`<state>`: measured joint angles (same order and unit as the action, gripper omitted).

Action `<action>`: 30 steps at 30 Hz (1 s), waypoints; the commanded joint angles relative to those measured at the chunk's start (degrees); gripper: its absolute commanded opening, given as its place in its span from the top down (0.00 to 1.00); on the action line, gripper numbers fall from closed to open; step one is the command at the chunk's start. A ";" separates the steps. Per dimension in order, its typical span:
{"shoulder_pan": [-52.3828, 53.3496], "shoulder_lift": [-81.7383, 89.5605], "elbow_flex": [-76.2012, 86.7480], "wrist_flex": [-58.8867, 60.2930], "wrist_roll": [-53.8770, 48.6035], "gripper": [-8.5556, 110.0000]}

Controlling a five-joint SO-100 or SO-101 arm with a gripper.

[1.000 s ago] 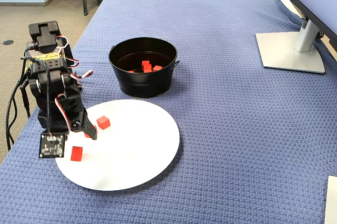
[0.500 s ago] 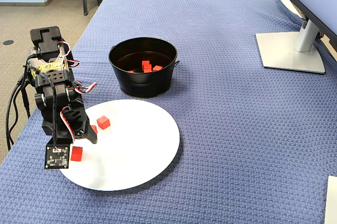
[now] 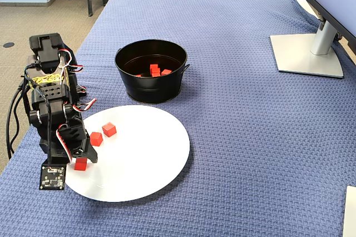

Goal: Pick up the red cubes from the white plate and place them in the black recipient

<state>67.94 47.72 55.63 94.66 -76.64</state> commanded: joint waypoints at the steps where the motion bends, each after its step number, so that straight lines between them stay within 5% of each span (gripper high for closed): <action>1: 1.32 -0.09 -3.96 -1.14 -1.05 0.76; 8: 1.05 -0.53 -4.22 -1.76 -0.18 0.93; 19: -4.39 6.94 -2.02 -2.02 6.24 0.93; 30: -19.86 31.46 11.60 -10.55 27.51 0.93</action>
<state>54.23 68.20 64.86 88.07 -56.51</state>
